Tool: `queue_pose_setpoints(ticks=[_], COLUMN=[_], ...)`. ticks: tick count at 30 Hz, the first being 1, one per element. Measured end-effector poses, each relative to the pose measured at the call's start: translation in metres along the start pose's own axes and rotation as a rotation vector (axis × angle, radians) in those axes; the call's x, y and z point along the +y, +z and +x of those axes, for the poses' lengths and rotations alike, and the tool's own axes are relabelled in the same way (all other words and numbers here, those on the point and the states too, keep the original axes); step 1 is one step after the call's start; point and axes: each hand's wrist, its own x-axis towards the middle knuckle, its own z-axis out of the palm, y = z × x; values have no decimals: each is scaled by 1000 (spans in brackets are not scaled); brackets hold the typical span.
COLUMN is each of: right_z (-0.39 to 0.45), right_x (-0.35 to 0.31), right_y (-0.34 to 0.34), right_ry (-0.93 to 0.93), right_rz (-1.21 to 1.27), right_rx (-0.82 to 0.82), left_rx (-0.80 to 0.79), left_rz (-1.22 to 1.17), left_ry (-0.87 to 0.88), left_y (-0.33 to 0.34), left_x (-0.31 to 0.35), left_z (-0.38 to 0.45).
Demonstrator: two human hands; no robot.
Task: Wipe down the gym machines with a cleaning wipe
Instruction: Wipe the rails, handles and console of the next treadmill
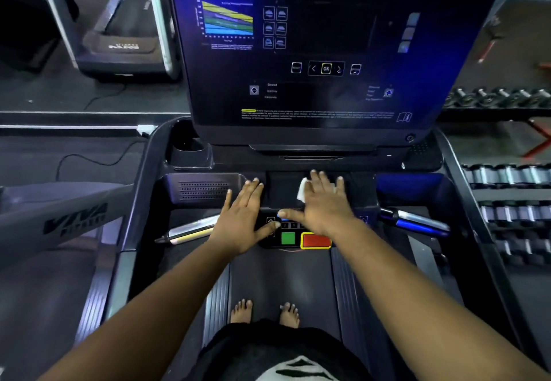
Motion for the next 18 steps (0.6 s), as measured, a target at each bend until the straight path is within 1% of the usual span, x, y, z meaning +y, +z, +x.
queue_pose_setpoints(ticks=[1, 4, 6, 8, 10, 12, 14, 18], right_z=[-3, -9, -7, -7, -10, -15, -22, -38], right_x=[-16, -55, -47, -17, 16, 32, 25, 12], right_y=[1, 11, 13, 12, 12, 13, 13, 18], right_ry=[-30, -194, -242, -212, -119, -34, -23, -67], right_rz=[30, 87, 111, 109, 92, 71, 59, 50], right_rx=[6, 21, 5, 18, 46, 36, 31, 36], left_rx=[13, 16, 20, 44, 52, 30, 16, 15], left_rz=[2, 39, 52, 66, 77, 80, 73, 58], left_ry=[21, 79, 87, 79, 70, 54, 45, 33], left_y=[1, 6, 8, 9, 8, 7, 7, 7], left_x=[-4, -15, -15, -14, -12, -11, -10, -10], left_z=[0, -2, -1, -1, -1, 0, 0, 0])
